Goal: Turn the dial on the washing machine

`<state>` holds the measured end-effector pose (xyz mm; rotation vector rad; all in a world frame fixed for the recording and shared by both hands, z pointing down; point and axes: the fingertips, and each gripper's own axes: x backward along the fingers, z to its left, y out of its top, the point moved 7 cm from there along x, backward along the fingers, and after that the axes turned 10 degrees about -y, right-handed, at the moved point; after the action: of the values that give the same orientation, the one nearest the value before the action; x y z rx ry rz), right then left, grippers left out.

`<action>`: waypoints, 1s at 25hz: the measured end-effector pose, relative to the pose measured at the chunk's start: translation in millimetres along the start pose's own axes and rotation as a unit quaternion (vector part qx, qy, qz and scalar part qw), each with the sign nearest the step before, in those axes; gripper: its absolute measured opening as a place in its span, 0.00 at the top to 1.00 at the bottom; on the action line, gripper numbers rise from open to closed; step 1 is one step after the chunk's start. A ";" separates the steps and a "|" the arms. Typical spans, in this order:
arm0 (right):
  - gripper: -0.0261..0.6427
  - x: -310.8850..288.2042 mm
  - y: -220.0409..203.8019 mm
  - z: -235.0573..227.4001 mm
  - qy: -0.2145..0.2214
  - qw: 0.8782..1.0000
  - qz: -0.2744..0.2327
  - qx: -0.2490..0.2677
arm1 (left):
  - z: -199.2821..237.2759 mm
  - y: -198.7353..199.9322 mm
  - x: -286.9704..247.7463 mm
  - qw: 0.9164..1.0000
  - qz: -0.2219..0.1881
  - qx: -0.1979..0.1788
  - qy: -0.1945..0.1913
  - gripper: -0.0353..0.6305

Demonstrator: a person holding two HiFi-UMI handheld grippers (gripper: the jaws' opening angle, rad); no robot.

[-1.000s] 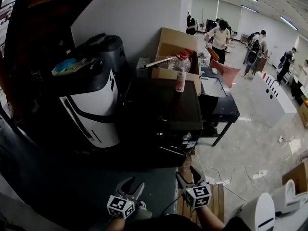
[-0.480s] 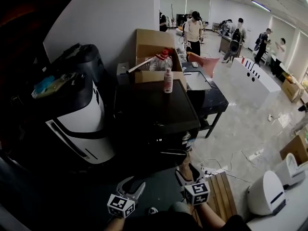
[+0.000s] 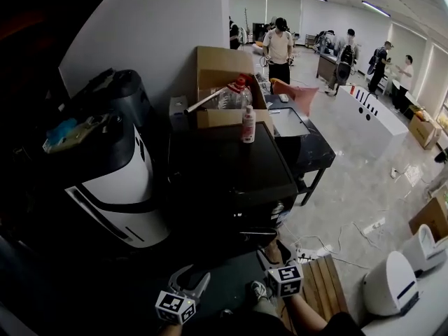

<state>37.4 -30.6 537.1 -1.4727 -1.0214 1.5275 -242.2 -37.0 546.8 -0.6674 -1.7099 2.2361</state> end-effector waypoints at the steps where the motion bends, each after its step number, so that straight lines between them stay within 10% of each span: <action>1: 0.56 -7.0 2.3 -1.9 0.000 1.000 0.001 0.002 | 3.8 0.6 -1.0 1.000 0.000 0.002 0.005 0.69; 25: 0.54 -169.0 -0.2 -111.9 0.015 0.992 0.073 0.099 | 29.2 23.7 -125.0 0.997 -0.004 0.027 0.074 0.69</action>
<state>155.7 -182.2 601.0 -1.4507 -0.7343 1.6543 -146.8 -125.6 555.9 -0.7898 -1.5737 2.1605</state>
